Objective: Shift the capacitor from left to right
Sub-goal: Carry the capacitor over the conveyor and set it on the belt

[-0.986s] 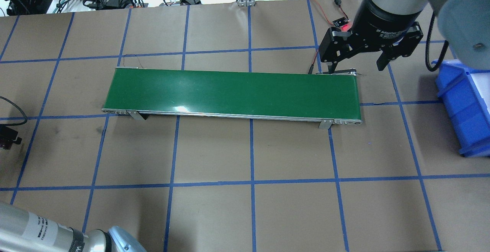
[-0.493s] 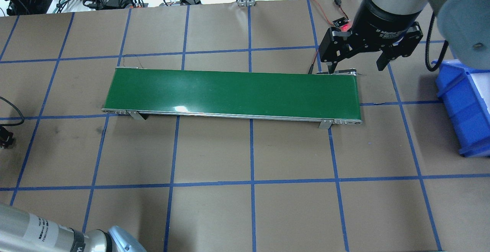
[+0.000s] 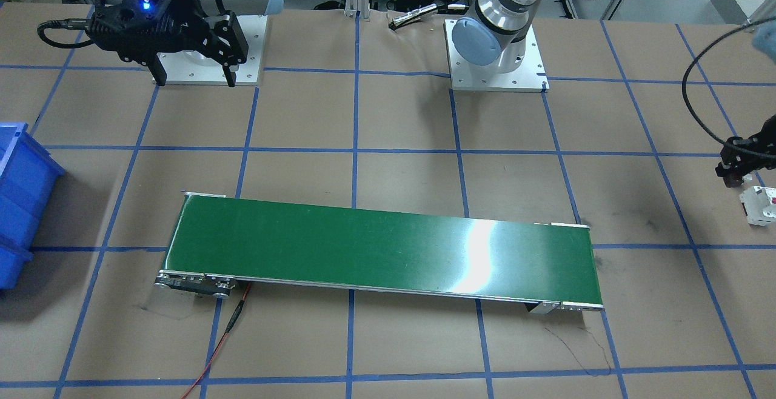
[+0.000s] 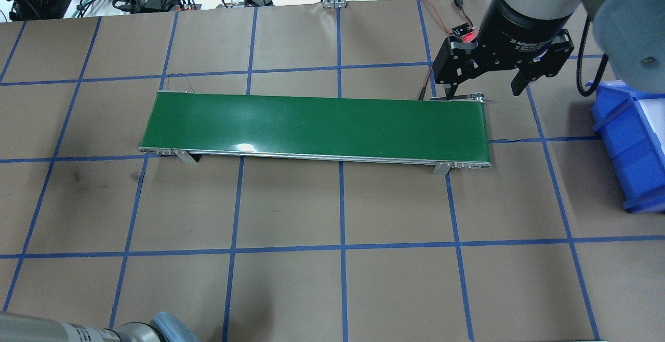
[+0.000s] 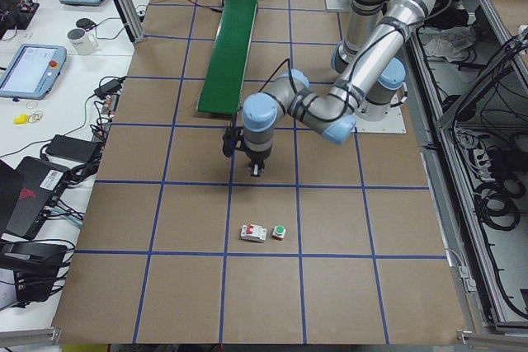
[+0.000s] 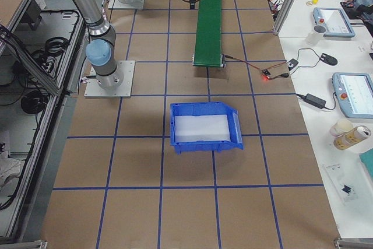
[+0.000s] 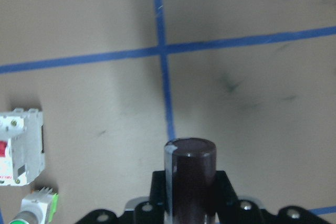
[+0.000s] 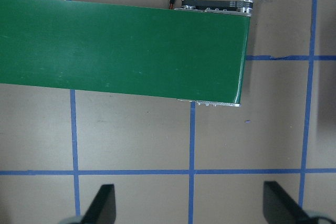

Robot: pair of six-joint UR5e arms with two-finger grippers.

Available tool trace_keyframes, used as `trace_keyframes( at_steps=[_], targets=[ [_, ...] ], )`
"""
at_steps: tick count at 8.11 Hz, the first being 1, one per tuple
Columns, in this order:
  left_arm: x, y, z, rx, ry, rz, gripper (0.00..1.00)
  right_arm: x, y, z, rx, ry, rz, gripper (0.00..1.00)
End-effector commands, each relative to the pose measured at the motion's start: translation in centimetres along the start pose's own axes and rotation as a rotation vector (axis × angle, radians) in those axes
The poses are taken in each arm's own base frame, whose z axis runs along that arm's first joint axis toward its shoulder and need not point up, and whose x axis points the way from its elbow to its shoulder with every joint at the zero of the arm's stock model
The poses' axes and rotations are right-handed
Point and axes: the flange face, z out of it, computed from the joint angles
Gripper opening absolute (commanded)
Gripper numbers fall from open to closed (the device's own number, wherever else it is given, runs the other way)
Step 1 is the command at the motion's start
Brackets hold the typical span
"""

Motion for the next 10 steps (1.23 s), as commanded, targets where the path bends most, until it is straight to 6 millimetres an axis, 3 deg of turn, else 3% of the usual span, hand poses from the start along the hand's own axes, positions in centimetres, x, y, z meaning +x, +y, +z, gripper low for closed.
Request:
trace_keyframes(
  at_steps=[1, 3, 4, 5, 7, 8, 10],
  targets=[
    [15.4, -5.8, -8.3, 0.109, 0.010, 0.167, 0.00, 0.0, 0.0, 0.0, 0.000, 0.000, 0.000, 1.00],
    [23.0, -9.1, -8.5, 0.120, 0.013, 0.166, 0.00, 0.0, 0.0, 0.0, 0.000, 0.001, 0.000, 1.00],
    [25.0, -10.7, -7.9, 0.143, 0.007, 0.113, 0.00, 0.0, 0.0, 0.0, 0.000, 0.002, 0.000, 1.00],
    [25.7, -12.0, -7.3, 0.178, -0.009, 0.092, 0.00, 0.0, 0.0, 0.1, -0.001, 0.002, 0.000, 1.00],
    [24.8, -13.8, -3.4, 0.145, 0.014, 0.065, 0.00, 0.0, 0.0, 0.0, 0.000, 0.000, 0.000, 1.00],
    [25.3, -15.3, -1.9, 0.170, 0.017, 0.058, 0.00, 0.0, 0.0, 0.0, 0.000, 0.000, 0.000, 1.00],
    [29.4, -17.2, 0.8, 0.152, 0.057, -0.023, 0.00, 0.0, 0.0, 0.1, -0.001, 0.000, 0.000, 1.00]
  ],
)
